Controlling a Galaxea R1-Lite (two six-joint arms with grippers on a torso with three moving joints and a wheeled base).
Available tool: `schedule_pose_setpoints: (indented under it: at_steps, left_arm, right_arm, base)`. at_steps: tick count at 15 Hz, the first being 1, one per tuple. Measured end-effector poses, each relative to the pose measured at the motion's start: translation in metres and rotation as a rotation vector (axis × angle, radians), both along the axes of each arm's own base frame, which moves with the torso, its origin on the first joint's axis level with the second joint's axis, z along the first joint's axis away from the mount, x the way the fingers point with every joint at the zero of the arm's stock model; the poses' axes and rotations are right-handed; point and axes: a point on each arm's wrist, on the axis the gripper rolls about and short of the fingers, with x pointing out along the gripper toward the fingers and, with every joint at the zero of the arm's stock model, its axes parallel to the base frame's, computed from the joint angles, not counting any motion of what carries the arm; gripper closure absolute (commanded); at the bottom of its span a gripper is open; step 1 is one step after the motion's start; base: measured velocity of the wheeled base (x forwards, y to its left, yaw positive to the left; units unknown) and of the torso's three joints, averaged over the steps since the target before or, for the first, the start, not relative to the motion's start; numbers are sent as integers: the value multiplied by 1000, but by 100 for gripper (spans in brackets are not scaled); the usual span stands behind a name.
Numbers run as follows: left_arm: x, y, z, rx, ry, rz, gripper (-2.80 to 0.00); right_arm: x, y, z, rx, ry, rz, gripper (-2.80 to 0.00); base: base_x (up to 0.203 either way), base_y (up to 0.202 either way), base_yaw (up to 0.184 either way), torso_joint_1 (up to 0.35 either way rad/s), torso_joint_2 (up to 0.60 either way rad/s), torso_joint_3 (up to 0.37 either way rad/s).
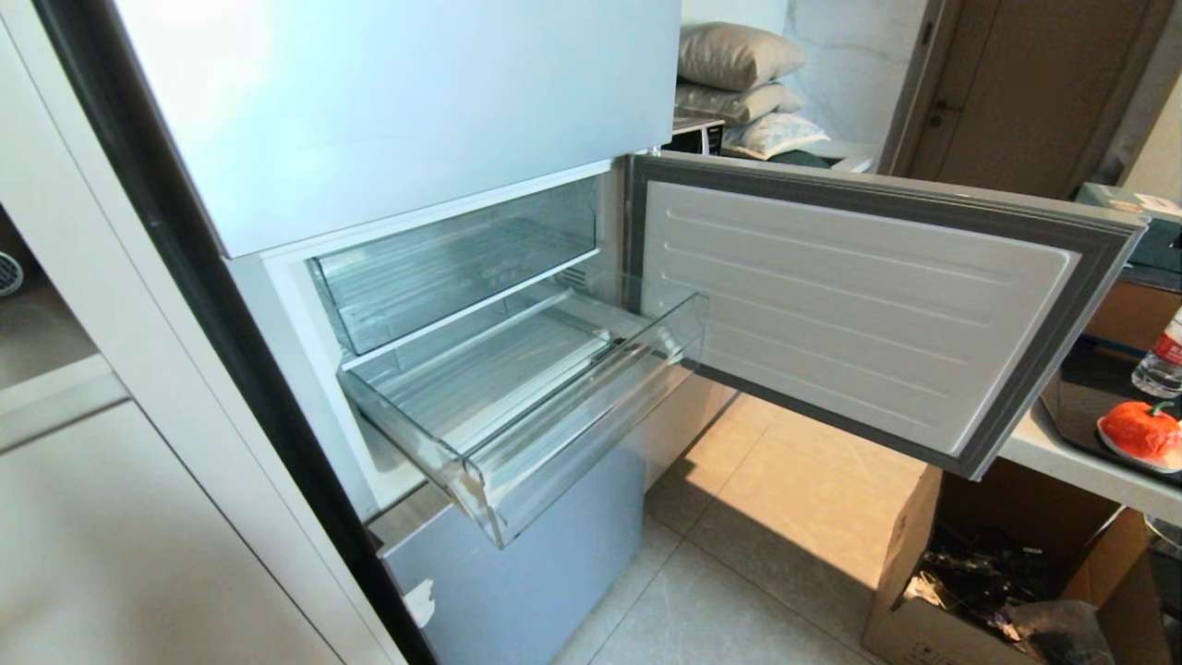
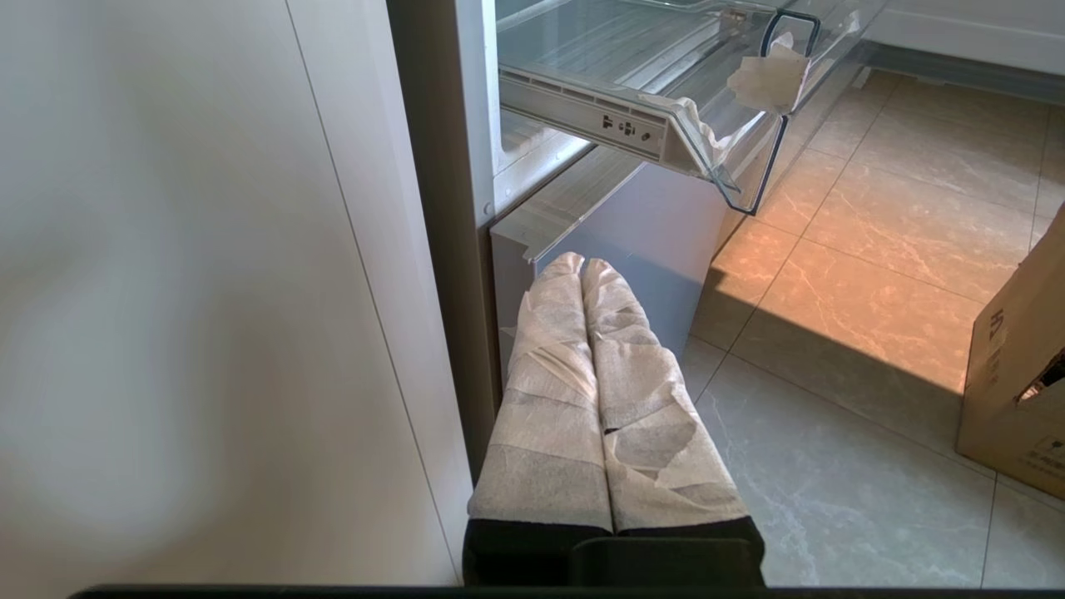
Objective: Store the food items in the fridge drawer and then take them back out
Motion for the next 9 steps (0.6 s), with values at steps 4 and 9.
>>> schedule_pose_setpoints:
  at_steps: [4,9]
  left_arm:
    - [0,0,0,0,0,-1,0]
    - [0,0,0,0,0,0,0]
  right_arm:
    - [-72,100,36,-23,15,97,0]
    - [-148,252,9,-18,92,587,0]
  base:
    - [0,0,0,0,0,0]
    - [0,0,0,0,0,0]
